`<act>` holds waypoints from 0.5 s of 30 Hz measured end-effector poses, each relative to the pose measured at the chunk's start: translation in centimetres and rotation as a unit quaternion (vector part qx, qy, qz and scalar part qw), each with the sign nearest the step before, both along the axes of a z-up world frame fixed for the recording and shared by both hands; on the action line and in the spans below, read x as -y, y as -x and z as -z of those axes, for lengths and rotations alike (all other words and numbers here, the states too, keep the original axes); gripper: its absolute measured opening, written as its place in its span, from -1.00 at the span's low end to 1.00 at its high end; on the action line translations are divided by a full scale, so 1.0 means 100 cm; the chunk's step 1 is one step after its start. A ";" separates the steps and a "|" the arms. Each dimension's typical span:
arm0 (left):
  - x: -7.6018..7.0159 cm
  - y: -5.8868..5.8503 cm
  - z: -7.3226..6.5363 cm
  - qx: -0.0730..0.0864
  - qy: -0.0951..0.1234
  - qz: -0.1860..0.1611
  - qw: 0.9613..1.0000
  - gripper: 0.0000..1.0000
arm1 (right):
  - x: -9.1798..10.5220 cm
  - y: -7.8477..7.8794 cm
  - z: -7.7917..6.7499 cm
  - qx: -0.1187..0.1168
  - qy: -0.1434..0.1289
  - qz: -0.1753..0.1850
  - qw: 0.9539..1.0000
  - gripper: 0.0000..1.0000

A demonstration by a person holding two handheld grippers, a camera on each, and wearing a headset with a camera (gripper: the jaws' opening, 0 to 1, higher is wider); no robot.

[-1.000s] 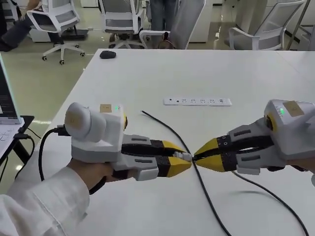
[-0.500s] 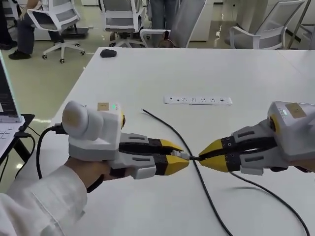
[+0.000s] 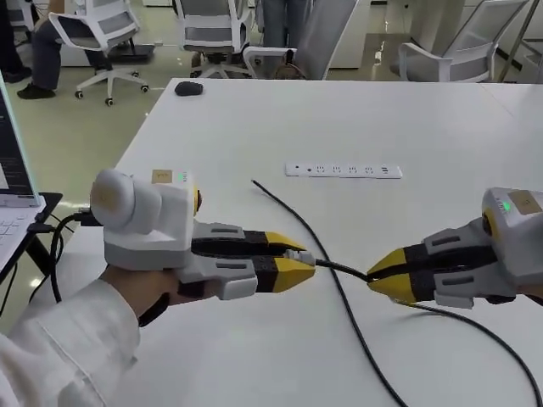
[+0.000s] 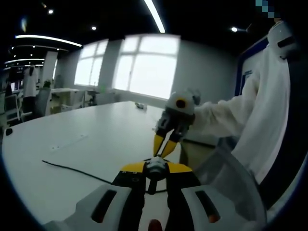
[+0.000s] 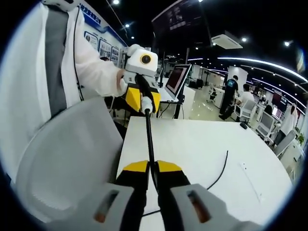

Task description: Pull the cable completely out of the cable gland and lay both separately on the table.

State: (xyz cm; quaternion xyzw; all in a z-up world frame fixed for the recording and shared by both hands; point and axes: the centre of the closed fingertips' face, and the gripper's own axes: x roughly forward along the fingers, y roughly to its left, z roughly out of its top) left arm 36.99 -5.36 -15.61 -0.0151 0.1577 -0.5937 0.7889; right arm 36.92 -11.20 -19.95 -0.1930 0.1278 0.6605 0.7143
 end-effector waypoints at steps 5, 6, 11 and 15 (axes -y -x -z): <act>0.004 0.002 0.000 0.002 0.000 0.004 1.000 -0.68 | 0.001 0.001 0.001 -0.001 0.004 0.002 1.000 -0.93; 0.004 0.002 0.000 0.003 0.000 0.004 1.000 -0.68 | 0.002 0.000 0.001 -0.002 0.005 0.004 1.000 -0.93; 0.006 0.004 0.001 0.005 -0.002 0.010 1.000 -0.68 | 0.002 -0.001 0.004 -0.005 0.005 0.010 1.000 -0.93; 0.007 0.006 0.001 0.007 -0.005 0.016 1.000 -0.69 | -0.001 -0.002 0.007 -0.009 0.000 0.017 1.000 -0.91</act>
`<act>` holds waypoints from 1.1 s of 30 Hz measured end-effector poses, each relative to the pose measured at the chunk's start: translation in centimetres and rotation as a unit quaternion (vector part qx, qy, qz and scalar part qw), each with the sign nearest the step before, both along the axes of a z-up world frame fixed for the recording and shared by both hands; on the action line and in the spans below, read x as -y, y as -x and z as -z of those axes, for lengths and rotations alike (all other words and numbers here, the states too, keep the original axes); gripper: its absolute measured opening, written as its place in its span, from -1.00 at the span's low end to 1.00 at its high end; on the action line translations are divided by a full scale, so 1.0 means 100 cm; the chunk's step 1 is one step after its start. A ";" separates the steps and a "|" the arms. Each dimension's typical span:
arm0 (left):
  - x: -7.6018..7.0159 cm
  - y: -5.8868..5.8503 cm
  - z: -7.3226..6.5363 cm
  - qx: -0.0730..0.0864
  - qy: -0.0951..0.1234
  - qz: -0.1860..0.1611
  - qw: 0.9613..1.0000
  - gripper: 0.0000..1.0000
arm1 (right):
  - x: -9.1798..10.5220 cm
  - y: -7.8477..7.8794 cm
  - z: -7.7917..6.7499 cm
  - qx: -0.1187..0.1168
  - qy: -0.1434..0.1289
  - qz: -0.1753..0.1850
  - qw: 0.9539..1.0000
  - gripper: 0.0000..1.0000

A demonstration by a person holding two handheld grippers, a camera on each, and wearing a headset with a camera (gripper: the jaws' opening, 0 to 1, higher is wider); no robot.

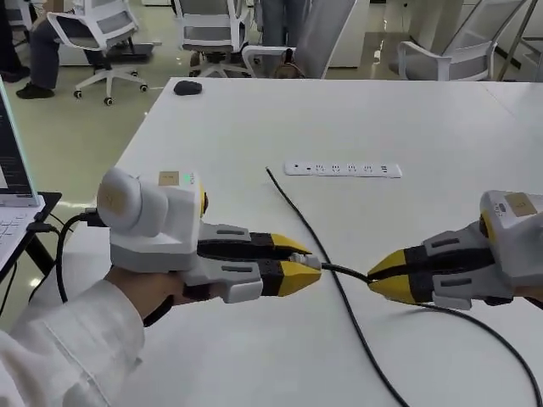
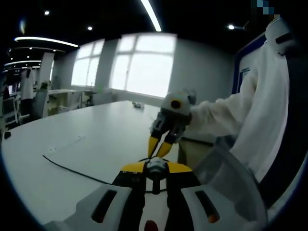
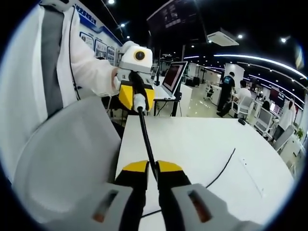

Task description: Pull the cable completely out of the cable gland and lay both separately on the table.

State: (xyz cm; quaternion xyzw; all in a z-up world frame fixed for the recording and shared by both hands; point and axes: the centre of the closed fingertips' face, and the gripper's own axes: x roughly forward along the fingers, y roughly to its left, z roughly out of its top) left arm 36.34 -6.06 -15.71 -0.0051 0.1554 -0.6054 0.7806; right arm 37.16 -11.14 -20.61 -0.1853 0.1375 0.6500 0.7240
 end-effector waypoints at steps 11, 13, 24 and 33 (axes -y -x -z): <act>0.000 0.000 0.001 -0.003 -0.002 0.000 1.000 -0.69 | -0.024 0.004 -0.015 0.023 -0.023 -0.015 0.999 -0.60; 0.000 0.000 0.001 -0.003 -0.002 0.001 1.000 -0.69 | -0.026 0.003 -0.017 0.029 -0.024 -0.017 0.999 -0.61; 0.000 -0.001 0.000 -0.003 0.000 -0.001 1.000 -0.69 | -0.031 0.004 -0.018 0.029 -0.030 -0.031 0.999 -0.90; -0.002 -0.002 0.003 -0.004 -0.003 -0.005 1.000 -0.68 | -0.035 0.003 -0.011 0.021 -0.032 -0.041 0.998 -0.92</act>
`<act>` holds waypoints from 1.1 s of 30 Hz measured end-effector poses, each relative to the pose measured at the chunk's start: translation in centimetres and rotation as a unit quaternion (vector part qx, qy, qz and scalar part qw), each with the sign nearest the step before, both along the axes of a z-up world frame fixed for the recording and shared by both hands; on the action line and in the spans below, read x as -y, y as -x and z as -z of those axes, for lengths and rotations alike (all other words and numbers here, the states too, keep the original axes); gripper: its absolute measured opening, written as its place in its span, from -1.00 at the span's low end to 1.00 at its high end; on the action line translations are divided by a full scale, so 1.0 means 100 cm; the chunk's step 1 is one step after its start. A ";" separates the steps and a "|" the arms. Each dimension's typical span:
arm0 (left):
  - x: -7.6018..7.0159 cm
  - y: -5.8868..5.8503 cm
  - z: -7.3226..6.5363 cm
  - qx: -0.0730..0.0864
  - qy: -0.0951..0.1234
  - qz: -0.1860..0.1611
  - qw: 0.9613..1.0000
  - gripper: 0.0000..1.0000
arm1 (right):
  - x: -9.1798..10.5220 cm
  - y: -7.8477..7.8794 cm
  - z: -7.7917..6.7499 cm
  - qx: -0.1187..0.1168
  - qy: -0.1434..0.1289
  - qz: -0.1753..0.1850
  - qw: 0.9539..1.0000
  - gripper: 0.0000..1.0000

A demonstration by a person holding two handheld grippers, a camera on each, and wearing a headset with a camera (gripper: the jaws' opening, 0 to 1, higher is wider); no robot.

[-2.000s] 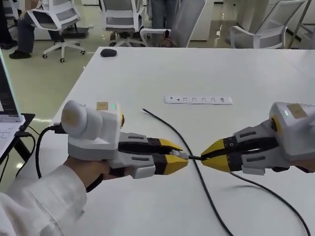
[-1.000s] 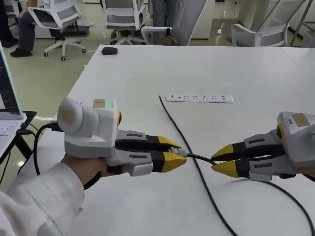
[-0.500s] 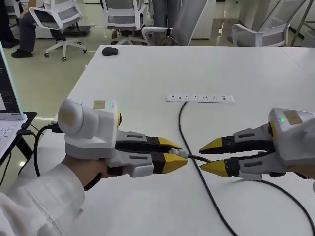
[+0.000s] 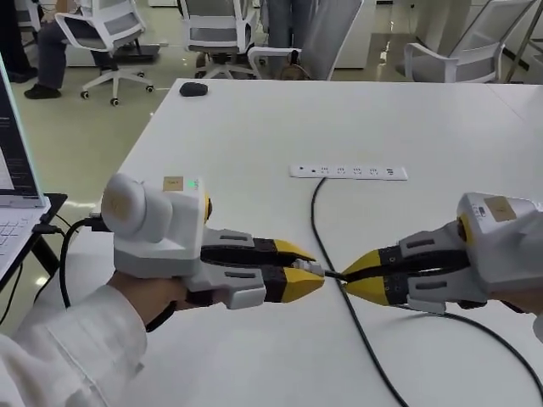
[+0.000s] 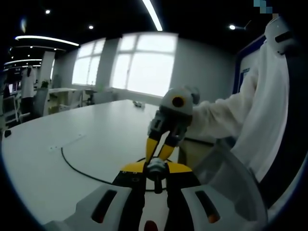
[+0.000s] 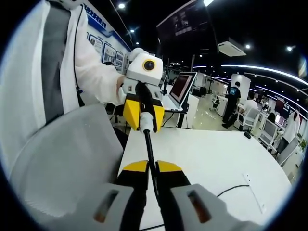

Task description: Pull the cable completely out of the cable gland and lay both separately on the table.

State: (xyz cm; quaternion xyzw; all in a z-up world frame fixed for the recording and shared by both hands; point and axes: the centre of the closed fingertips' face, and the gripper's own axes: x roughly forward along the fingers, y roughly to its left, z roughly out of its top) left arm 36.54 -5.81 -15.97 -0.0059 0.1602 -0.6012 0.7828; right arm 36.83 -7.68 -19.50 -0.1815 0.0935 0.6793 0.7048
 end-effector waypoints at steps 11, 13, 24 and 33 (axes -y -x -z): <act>-0.021 -0.007 0.003 -0.005 0.005 -0.026 1.000 -0.68 | 0.013 -0.021 0.031 -0.013 0.036 0.025 0.999 -0.93; -0.025 -0.008 0.006 -0.007 0.003 -0.030 1.000 -0.68 | 0.015 -0.025 0.037 -0.021 0.036 0.033 0.999 -0.93; -0.043 -0.008 0.016 -0.022 0.009 -0.051 0.998 -0.68 | 0.018 -0.052 0.077 -0.040 0.066 0.079 0.994 -0.93; -0.047 -0.004 0.043 -0.039 -0.001 -0.057 0.998 -0.68 | 0.008 -0.068 0.125 -0.064 0.100 0.094 0.988 -0.92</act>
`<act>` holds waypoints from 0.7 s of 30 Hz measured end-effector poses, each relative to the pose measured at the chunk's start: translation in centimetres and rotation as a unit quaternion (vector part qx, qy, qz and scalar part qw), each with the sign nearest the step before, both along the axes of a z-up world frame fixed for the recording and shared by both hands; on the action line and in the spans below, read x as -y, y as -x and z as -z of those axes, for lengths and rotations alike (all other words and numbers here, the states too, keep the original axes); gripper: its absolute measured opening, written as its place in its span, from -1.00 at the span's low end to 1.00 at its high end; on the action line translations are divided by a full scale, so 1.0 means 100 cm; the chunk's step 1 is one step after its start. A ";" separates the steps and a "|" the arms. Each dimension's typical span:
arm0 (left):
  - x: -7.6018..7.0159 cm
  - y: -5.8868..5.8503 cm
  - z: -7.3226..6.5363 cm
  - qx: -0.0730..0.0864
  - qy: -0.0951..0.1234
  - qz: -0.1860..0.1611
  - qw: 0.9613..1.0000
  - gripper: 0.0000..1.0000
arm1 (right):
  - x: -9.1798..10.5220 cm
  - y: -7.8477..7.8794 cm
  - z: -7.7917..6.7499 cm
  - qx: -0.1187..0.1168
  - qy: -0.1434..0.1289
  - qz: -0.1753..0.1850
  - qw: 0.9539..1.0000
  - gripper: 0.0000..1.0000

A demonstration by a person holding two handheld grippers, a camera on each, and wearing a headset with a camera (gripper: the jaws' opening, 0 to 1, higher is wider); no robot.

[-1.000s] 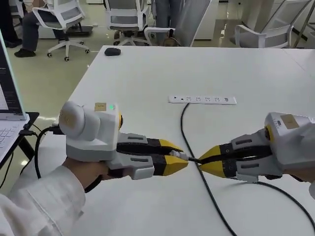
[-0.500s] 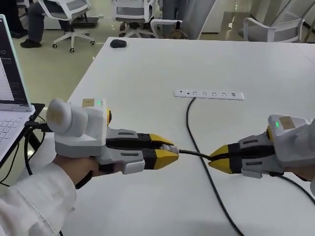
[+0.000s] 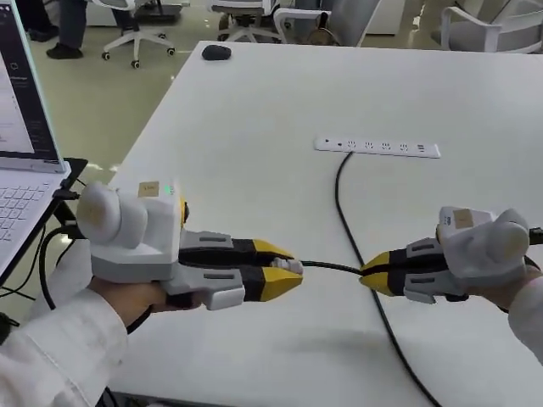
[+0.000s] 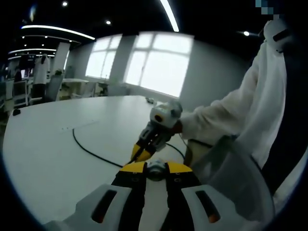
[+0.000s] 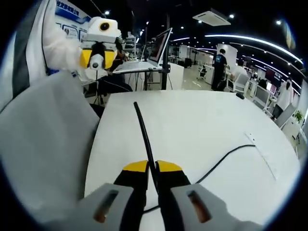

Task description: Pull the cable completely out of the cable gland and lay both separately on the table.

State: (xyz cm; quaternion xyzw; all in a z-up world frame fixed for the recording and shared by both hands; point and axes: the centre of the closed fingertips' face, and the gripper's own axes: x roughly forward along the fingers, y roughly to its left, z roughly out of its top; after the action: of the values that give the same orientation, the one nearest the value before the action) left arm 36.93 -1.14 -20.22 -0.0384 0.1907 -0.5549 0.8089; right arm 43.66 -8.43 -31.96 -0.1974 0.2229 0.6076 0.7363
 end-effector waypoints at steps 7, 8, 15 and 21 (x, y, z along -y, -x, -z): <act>-0.003 -0.002 0.006 -0.008 -0.001 -0.005 1.000 -0.68 | -0.002 -0.012 0.028 -0.021 0.008 0.023 0.999 -0.91; -0.004 -0.004 0.008 -0.010 0.000 -0.008 1.000 -0.68 | -0.001 -0.015 0.035 -0.026 0.013 0.031 0.999 -0.91; -0.004 -0.007 0.019 -0.023 -0.001 -0.012 1.000 -0.68 | 0.001 -0.018 0.061 -0.045 0.027 0.047 0.998 -0.90; -0.005 -0.010 0.026 -0.030 -0.001 -0.016 0.999 -0.68 | 0.001 -0.012 0.076 -0.050 0.048 0.035 0.997 -0.89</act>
State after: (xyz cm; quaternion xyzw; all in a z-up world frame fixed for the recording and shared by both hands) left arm 37.92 -0.61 -22.78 -0.0574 0.2148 -0.5407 0.8113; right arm 44.87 -8.57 -39.58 -0.1942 0.2949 0.5790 0.7349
